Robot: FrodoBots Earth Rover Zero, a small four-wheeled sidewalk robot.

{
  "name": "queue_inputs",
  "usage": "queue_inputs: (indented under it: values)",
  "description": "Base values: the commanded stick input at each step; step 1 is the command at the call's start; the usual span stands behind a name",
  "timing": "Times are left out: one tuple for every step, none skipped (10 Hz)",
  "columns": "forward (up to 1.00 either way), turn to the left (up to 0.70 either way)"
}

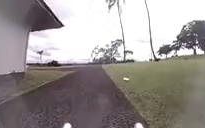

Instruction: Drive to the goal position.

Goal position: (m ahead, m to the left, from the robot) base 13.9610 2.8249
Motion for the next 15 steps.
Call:
queue_inputs:
  values:
    - [0.7,0.0]
    - [0.7,0.0]
    - [0.7,0.0]
    - [0.7,0.01]
    - [0.7,0.05]
    - [0.7,0.32]
    - [0.7,0.35]
    - [0.7,0.35]
    - [0.7,0.2]
    - [0.7,0.0]
    - [0.7,0.0]
    - [0.7,0.0]
    - [0.7,0.02]
    - [0.7,0.05]
    - [0.7,0.07]
